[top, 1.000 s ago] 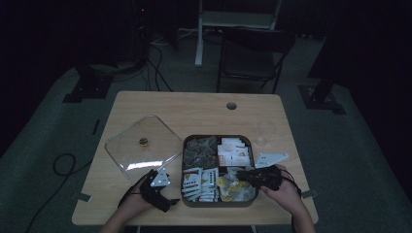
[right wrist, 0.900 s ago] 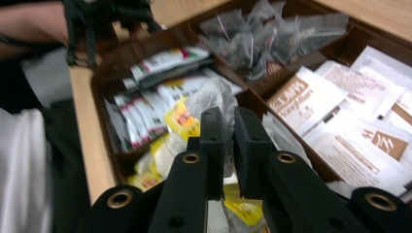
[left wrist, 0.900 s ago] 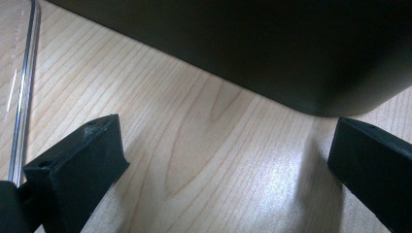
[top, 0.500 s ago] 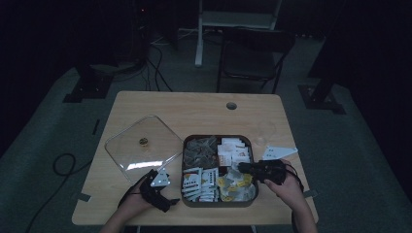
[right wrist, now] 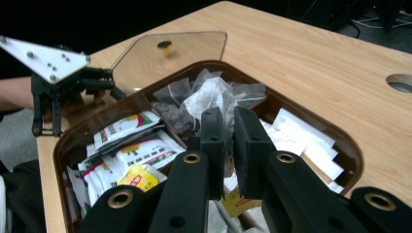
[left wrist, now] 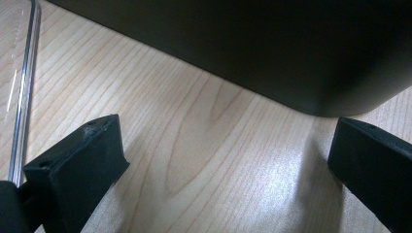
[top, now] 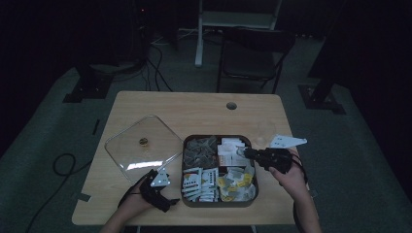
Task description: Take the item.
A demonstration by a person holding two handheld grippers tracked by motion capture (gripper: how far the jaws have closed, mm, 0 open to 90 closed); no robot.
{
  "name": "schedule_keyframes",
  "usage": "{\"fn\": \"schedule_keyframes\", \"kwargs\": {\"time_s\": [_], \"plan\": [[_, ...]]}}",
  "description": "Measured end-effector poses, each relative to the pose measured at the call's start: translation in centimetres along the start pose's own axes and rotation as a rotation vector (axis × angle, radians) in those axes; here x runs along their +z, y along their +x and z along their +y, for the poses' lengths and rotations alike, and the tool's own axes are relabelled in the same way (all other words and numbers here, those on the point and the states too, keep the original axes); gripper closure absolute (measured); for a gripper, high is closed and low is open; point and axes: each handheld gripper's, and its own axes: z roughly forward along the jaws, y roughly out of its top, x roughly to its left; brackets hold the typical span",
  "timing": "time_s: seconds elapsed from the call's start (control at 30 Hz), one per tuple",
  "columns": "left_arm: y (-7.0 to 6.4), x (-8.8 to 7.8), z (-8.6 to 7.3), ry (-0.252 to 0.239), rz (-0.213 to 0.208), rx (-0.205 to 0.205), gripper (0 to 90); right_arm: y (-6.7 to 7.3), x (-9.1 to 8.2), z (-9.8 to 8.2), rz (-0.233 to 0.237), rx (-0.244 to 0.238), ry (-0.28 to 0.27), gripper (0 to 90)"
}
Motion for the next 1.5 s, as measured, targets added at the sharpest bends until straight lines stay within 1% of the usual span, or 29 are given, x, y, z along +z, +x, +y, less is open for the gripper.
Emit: {"fn": "schedule_keyframes", "kwargs": {"time_s": [0.07,0.23,0.43,0.47,0.5,0.57,0.6,0.63,0.67,0.7,0.73,0.77,0.8,0.83,0.87,0.9,0.93,0.97,1.03,1.1,1.13,1.2,1.23,1.37,1.4,1.43,1.5], "plan": [[0.0,0.0,0.0,0.001,0.0,0.002,0.4,-0.4,-0.2,0.3,-0.027,0.002,-0.013,83.5],[0.0,0.0,0.0,0.001,0.001,0.002,0.4,-1.7,-0.7,0.8,-0.07,0.021,-0.039,83.5],[0.0,0.0,0.0,-0.001,0.001,0.001,0.4,-3.5,-1.3,1.5,-0.122,0.031,-0.066,83.5],[0.0,0.0,0.0,0.0,0.0,0.002,0.4,-3.8,-1.4,1.7,-0.123,0.036,-0.068,83.5],[0.0,0.0,0.0,0.001,0.0,0.002,0.4,-4.2,-1.6,1.9,-0.14,0.04,-0.073,83.5],[0.0,0.0,0.0,0.001,-0.001,0.001,0.4,-4.8,-1.7,2.2,-0.148,0.05,-0.077,83.5],[0.0,0.0,0.0,0.001,0.0,0.001,0.4,-5.1,-1.8,2.3,-0.161,0.054,-0.082,83.5],[0.0,0.0,0.0,0.001,0.0,0.001,0.4,-5.1,-1.8,2.3,-0.161,0.054,-0.082,83.5],[0.0,0.0,0.0,0.001,0.0,0.001,0.4,-5.4,-1.8,2.4,-0.171,0.058,-0.083,83.5],[0.0,0.0,0.0,0.001,0.0,0.001,0.4,-6.1,-1.8,2.5,-0.184,0.074,-0.096,83.5],[0.0,0.0,0.0,0.001,0.0,0.001,0.4,-6.4,-1.8,2.6,-0.189,0.08,-0.095,83.5],[0.0,0.0,0.0,0.001,0.0,0.001,0.4,-6.4,-1.8,2.6,-0.189,0.08,-0.095,83.5],[0.0,0.0,0.0,0.001,0.0,0.002,0.4,-6.7,-1.8,2.6,-0.194,0.085,-0.098,83.5],[0.0,0.0,0.0,0.001,0.001,0.002,0.4,-7.4,-1.8,2.7,-0.201,0.097,-0.099,83.5],[0.0,0.0,0.0,0.001,0.0,0.001,0.4,-7.4,-1.8,2.7,-0.201,0.097,-0.099,83.5],[0.0,0.0,0.0,0.001,0.0,0.0,0.4,-8.0,-1.7,2.8,-0.212,0.111,-0.099,83.5],[0.0,0.0,0.0,0.001,0.0,0.0,0.4,-8.3,-1.7,2.8,-0.213,0.118,-0.1,83.5],[0.0,0.0,0.0,0.001,0.0,0.0,0.4,-8.3,-1.7,2.8,-0.213,0.118,-0.1,83.5],[0.0,0.0,0.0,0.001,0.0,0.0,0.4,-9.1,-1.7,2.9,-0.223,0.135,-0.104,83.5],[0.0,0.0,0.0,0.001,0.0,0.0,0.4,-9.6,-1.7,3.0,-0.237,0.142,-0.105,83.5],[0.0,0.0,0.0,0.001,0.0,0.0,0.4,-9.6,-1.7,3.0,-0.237,0.142,-0.105,83.5],[0.0,0.0,0.0,0.001,0.0,0.0,0.4,-10.2,-1.6,3.1,-0.241,0.152,-0.105,83.5],[0.0,0.0,0.0,0.001,0.0,0.0,0.4,-10.7,-1.5,3.1,-0.245,0.161,-0.1,83.5],[0.0,0.0,0.0,0.001,0.0,0.0,0.4,-11.6,-1.1,3.0,-0.255,0.182,-0.09,83.5],[0.0,0.0,0.0,0.001,0.0,0.0,0.4,-11.6,-1.1,3.0,-0.255,0.182,-0.09,83.5],[0.0,0.0,0.0,0.001,0.0,0.001,0.4,-12.0,-0.9,2.7,-0.257,0.193,-0.084,83.4],[0.0,0.0,0.0,0.001,0.0,0.001,0.4,-12.2,-0.8,2.6,-0.264,0.196,-0.082,83.5]]}}
